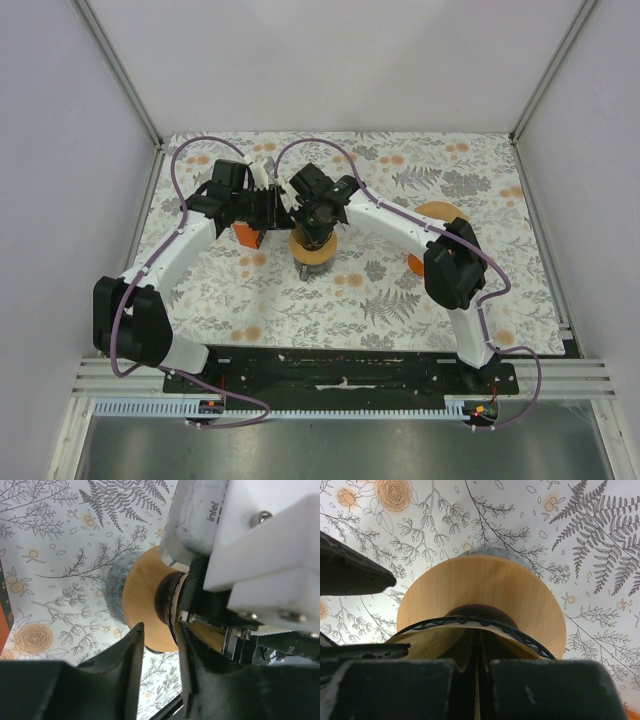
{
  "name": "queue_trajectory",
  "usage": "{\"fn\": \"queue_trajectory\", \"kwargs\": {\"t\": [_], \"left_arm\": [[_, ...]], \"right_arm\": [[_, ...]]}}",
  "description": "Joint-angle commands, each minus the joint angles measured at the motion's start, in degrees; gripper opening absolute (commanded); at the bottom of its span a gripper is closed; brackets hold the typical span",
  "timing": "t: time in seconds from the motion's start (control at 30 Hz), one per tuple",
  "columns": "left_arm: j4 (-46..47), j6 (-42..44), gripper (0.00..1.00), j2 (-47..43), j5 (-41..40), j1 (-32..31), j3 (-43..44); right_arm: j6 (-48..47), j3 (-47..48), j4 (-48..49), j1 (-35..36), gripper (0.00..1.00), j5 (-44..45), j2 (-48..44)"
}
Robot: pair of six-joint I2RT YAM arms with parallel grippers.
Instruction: Place the coffee filter in the dripper
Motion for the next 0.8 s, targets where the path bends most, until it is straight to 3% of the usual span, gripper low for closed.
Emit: {"fn": "queue_trajectory", "kwargs": {"t": [0.0,0.1,0.27,0.77], "left_arm": [[4.43,-0.67,0.33,-0.83,4.18,-0.71,-0.96],[4.25,-0.14,0.22,-1.09,3.74,-0.71,-1.22],[4.16,0.21,0.13,-1.27,3.04,-0.63,-1.58],[2.32,2.05,0.13,-1.27,1.28,-0.63,0.44]], "right_arm": [[-0.83,2.54,-0.61,1.01,0.00,-1.79,0.60],[-1.27,4.12,-0.61,0.92,0.00,-1.97,-1.15],[-1.62,6.41,-0.61,0.04,0.00,-1.53,-5.28],[-4.78,4.75,-1.75,-4.35,0.00,-3.29,-16.36]]}}
